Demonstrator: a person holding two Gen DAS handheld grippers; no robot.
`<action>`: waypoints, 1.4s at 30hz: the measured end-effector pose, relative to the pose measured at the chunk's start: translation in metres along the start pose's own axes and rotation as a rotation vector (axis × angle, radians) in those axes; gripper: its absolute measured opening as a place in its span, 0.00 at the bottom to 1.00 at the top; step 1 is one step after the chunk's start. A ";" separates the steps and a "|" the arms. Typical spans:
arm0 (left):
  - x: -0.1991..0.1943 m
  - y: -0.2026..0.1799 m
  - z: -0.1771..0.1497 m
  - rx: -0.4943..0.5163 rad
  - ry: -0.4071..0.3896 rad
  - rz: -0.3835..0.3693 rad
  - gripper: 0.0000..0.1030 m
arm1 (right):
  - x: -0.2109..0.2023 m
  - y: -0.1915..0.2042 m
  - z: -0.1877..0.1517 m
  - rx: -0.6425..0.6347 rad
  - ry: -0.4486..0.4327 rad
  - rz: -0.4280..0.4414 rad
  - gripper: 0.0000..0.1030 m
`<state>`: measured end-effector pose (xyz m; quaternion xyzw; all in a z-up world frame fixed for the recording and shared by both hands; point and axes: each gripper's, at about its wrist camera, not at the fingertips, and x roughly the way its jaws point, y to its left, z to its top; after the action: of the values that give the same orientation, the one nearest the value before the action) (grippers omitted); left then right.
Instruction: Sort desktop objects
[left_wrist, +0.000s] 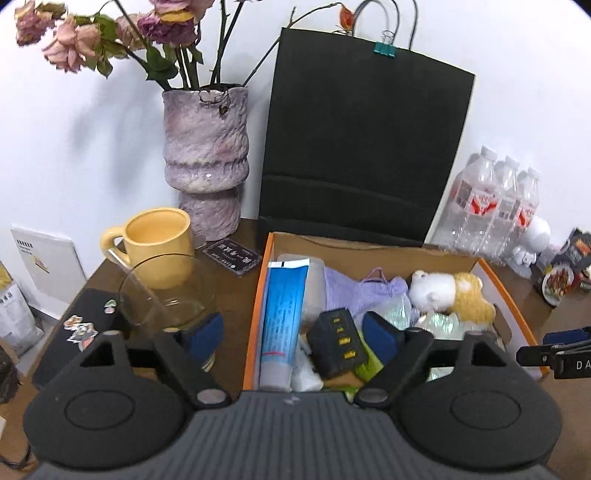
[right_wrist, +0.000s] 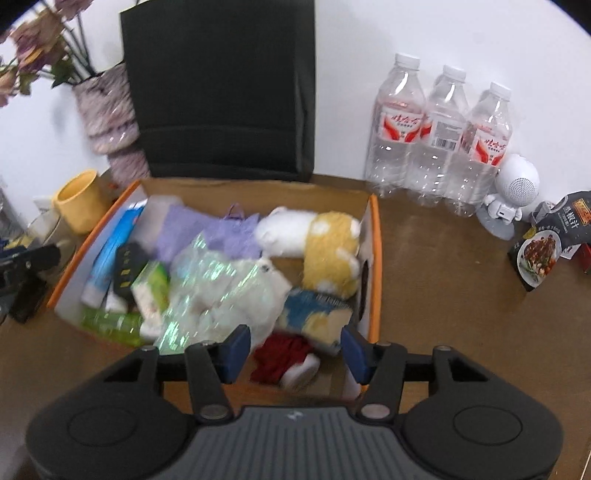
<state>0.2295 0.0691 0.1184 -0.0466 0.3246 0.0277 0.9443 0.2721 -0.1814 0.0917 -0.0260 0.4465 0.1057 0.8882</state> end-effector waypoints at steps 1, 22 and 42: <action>-0.004 -0.002 -0.002 0.011 0.006 0.000 0.91 | -0.003 0.003 -0.003 -0.005 0.003 0.001 0.52; -0.103 -0.047 -0.041 0.094 0.048 -0.070 1.00 | -0.115 0.043 -0.077 0.023 -0.121 0.030 0.83; -0.175 -0.038 -0.120 0.064 -0.069 -0.165 1.00 | -0.141 0.067 -0.178 0.045 -0.257 0.015 0.91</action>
<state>0.0217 0.0145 0.1344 -0.0422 0.2878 -0.0592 0.9549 0.0357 -0.1646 0.1006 0.0111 0.3312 0.1046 0.9377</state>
